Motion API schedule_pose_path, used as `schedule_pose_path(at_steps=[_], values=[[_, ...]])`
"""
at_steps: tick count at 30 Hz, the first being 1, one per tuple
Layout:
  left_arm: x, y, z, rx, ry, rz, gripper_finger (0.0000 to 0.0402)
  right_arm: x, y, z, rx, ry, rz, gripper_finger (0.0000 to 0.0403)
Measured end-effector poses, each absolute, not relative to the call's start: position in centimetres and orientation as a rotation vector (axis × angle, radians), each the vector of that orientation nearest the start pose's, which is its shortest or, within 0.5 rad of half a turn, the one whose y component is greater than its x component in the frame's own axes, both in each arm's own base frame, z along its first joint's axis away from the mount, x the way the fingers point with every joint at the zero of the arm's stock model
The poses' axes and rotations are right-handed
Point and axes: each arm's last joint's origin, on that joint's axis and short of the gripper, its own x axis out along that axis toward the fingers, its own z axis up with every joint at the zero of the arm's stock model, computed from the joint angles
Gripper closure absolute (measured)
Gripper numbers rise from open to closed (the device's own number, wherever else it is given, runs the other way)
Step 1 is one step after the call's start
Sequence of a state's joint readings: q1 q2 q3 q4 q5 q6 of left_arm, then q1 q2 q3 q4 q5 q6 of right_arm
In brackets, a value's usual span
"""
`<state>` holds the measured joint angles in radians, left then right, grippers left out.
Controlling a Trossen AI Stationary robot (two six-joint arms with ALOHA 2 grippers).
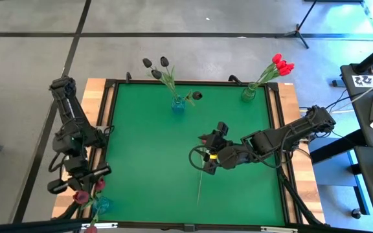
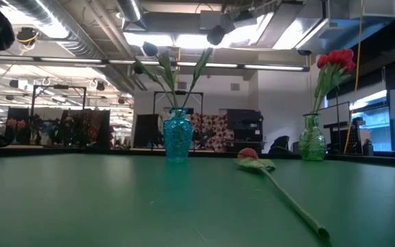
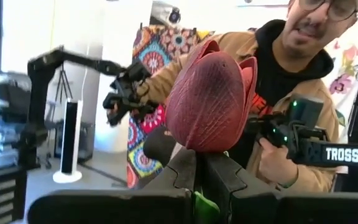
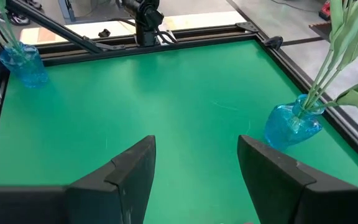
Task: Sort flowers into vase by color
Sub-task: Put the pink tulip into the bottom blue vase
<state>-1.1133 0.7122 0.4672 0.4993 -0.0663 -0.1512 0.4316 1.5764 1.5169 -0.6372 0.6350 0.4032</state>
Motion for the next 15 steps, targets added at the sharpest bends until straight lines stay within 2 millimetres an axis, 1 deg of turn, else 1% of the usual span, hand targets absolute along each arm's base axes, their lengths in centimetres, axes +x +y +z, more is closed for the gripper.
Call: schedule_pose_path(at_steps=[3, 6, 10, 15], values=[[7.5, -14.8, 29.6, -0.306, -0.091, -1.058, 0.0391, 31.6, 12.6, 35.4, 0.05, 0.544, -0.314, 0.0175], [7.5, -14.5, 29.2, -0.325, -0.015, -1.023, 0.0377, 31.6, 12.7, 35.4, 0.053, 0.551, -0.299, 0.0175], [7.3, -13.8, 28.6, -0.366, 0.1, -0.977, 0.0341, 31.6, 12.7, 35.4, 0.055, 0.555, -0.29, 0.0175], [6.7, -12.9, 28.4, -0.444, 0.204, -0.988, 0.0293, 31.6, 12.8, 35.4, 0.065, 0.564, -0.267, 0.0175]])
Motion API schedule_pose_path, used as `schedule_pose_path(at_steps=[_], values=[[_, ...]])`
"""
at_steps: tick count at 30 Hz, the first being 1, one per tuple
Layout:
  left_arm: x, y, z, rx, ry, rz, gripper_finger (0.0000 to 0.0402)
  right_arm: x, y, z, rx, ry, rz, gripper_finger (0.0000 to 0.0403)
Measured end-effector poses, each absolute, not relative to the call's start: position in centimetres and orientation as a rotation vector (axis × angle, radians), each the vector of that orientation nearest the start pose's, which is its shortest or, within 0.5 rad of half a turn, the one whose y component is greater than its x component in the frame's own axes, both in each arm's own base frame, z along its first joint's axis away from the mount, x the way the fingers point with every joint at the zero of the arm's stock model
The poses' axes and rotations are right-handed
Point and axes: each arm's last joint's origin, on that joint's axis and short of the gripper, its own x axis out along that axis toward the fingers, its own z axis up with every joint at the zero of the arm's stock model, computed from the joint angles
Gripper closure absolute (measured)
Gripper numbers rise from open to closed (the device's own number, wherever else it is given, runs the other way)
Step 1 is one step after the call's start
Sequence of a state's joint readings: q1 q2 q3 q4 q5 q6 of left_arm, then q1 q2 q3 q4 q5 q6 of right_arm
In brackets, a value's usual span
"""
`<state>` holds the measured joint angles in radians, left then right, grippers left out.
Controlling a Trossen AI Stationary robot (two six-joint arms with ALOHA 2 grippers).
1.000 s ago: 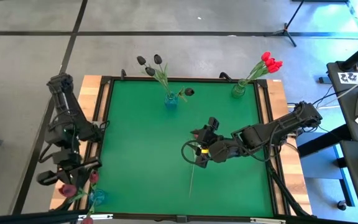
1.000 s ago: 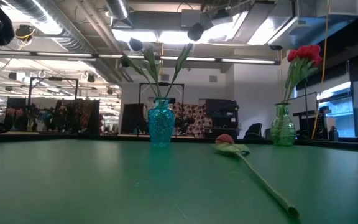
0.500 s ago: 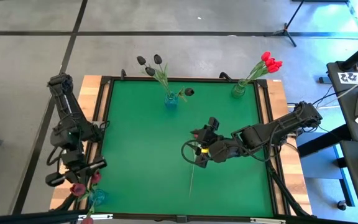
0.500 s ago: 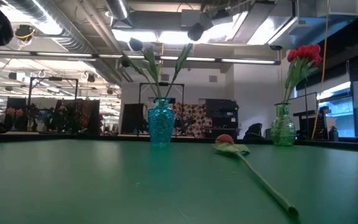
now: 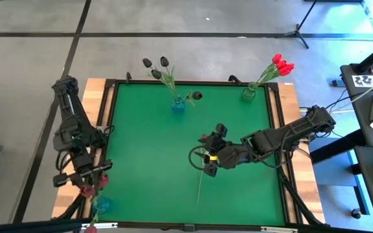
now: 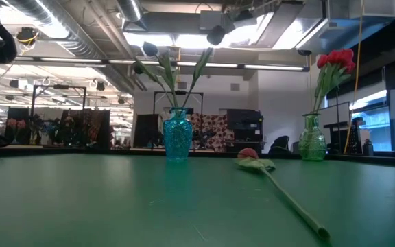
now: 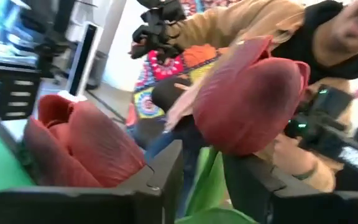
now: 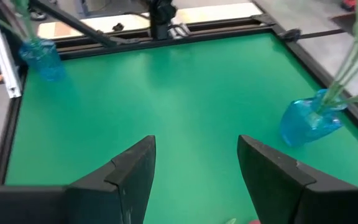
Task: Sort flowers into vase by color
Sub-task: Put the pink tulip into the bottom blue vase
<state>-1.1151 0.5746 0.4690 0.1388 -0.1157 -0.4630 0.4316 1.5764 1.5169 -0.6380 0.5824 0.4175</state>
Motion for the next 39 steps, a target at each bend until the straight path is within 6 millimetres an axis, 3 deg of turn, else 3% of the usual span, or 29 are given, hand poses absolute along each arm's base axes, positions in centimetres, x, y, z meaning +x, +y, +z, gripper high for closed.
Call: schedule_pose_path(at_steps=[6, 15, 18, 29, 34, 39], values=[[5.9, -12.2, 29.7, -0.514, 0.249, -1.063, 0.0265, 31.5, 12.8, 35.2, 0.065, 0.593, -0.236, 0.0175], [6.0, -12.2, 28.9, -0.602, 0.463, -0.952, 0.0263, 31.3, 12.7, 35.0, 0.018, 0.626, -0.232, 0.0175], [5.9, -12.0, 29.5, -0.645, 0.488, -0.946, 0.0263, 31.2, 12.7, 34.9, 0.008, 0.642, -0.235, 0.0175], [5.1, -10.4, 31.4, -0.586, 0.693, -0.844, 0.0262, 30.7, 12.5, 34.4, -0.01, 0.702, -0.252, 0.0175], [5.1, -10.4, 33.6, -0.58, 0.663, -0.879, 0.0262, 30.7, 12.5, 34.3, -0.008, 0.71, -0.248, 0.0175], [5.3, -10.9, 32.5, -0.562, 0.842, -0.778, 0.0261, 30.7, 12.5, 34.4, 0.005, 0.704, -0.241, 0.0175]])
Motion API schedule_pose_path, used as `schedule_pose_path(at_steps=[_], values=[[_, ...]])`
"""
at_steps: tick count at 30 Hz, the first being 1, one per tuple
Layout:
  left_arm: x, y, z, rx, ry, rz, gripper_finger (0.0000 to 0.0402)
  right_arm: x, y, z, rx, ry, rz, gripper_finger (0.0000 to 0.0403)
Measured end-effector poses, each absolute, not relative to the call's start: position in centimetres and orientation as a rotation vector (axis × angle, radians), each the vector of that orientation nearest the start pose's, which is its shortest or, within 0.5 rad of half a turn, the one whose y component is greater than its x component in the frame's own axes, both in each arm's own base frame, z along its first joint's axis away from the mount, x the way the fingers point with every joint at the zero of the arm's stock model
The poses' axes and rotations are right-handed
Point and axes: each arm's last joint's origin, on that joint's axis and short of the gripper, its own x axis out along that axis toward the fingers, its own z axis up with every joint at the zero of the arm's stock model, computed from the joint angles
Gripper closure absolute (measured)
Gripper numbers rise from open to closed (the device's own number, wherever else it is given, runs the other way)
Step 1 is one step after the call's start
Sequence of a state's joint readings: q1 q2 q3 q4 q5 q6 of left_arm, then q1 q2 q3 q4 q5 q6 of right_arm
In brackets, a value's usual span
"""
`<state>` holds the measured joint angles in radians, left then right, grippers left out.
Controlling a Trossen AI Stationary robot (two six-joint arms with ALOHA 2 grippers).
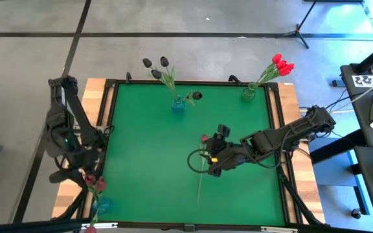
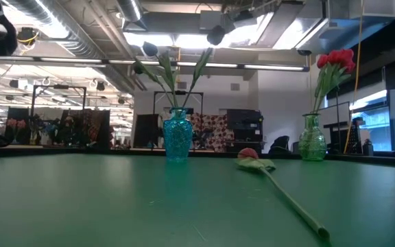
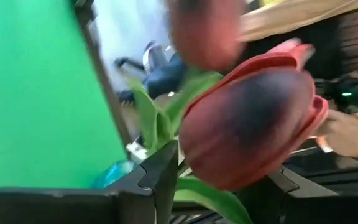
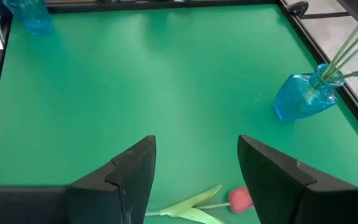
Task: Sort flowers into vase by color
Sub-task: Put the pink tulip into the bottom blue vase
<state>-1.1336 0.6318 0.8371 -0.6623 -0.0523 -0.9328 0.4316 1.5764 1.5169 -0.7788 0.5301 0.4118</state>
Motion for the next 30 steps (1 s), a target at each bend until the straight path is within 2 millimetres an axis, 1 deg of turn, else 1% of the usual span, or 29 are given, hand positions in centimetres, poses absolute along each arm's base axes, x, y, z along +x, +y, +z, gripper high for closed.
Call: schedule_pose_path(at_steps=[5, 9, 14, 19, 22, 27, 30], values=[[5.8, -12.3, 31.7, -0.584, 0.962, -0.736, 0.0248, 30.9, 12.7, 34.5, 0.032, 0.689, -0.214, 0.0175], [5.9, -12.7, 31.5, -0.625, 1.023, -0.727, 0.023, 30.9, 12.7, 34.5, 0.029, 0.687, -0.22, 0.0175], [5.8, -12.7, 31.7, -0.669, 1.049, -0.719, 0.0211, 30.8, 12.6, 34.5, 0.013, 0.69, -0.243, 0.0175], [5.4, -12.6, 33.3, -0.702, 1.054, -0.785, 0.0205, 30.8, 12.5, 34.5, 0.01, 0.691, -0.248, 0.0175], [5.1, -12.3, 33.8, -0.708, 1.086, -0.776, 0.0205, 30.8, 12.5, 34.5, 0.009, 0.691, -0.248, 0.0175], [4.8, -11.8, 33.5, -0.692, 1.158, -0.703, 0.0204, 30.7, 12.5, 34.3, -0.004, 0.709, -0.25, 0.0175], [4.9, -11.7, 33.5, -0.693, 1.143, -0.682, 0.0204, 30.7, 12.5, 34.3, -0.026, 0.71, -0.242, 0.0175]])
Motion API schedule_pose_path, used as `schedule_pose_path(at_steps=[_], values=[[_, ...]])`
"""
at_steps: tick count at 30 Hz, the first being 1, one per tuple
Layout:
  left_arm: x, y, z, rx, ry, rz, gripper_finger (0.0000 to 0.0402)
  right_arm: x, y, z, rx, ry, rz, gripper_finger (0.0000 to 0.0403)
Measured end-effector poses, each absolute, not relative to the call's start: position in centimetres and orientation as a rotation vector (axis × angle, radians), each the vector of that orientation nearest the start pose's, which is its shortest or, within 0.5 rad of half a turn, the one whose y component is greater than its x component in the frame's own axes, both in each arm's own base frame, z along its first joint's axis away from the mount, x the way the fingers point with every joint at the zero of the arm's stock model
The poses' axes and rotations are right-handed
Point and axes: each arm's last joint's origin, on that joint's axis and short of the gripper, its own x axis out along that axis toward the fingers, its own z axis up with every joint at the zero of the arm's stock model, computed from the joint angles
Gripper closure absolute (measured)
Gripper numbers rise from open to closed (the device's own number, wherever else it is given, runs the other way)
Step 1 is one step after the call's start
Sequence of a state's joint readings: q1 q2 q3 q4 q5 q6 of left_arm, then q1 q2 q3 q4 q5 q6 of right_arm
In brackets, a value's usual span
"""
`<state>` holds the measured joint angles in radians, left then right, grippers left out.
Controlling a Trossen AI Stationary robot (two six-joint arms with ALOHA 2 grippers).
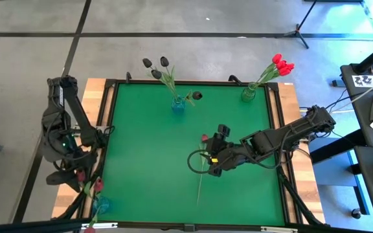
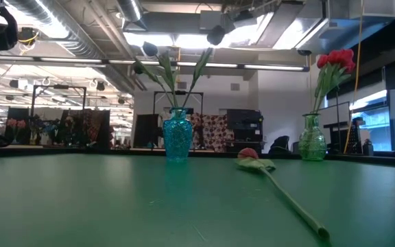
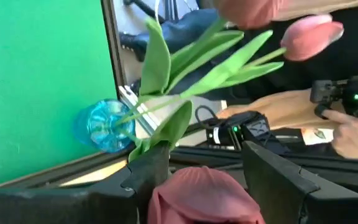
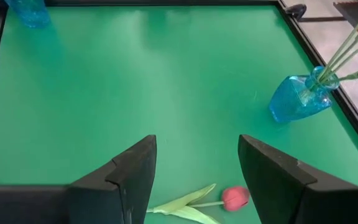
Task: Sort flowers into vase by color
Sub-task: Put the pink tulip into the bottom blue vase
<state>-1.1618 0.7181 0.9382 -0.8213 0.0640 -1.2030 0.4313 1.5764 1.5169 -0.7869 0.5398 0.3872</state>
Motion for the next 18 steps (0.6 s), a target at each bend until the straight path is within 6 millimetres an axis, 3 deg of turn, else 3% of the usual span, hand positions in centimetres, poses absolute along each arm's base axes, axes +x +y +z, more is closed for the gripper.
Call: schedule_pose_path(at_steps=[10, 18], values=[[4.8, -11.6, 33.1, -0.831, 1.238, -0.539, 0.0204, 31.0, 12.5, 34.6, -0.039, 0.672, -0.239, 0.0175], [5.2, -11.2, 33.0, -0.771, 1.088, -0.456, 0.0204, 31.7, 10.7, 34.6, -0.069, 0.683, -0.27, 0.0175]])
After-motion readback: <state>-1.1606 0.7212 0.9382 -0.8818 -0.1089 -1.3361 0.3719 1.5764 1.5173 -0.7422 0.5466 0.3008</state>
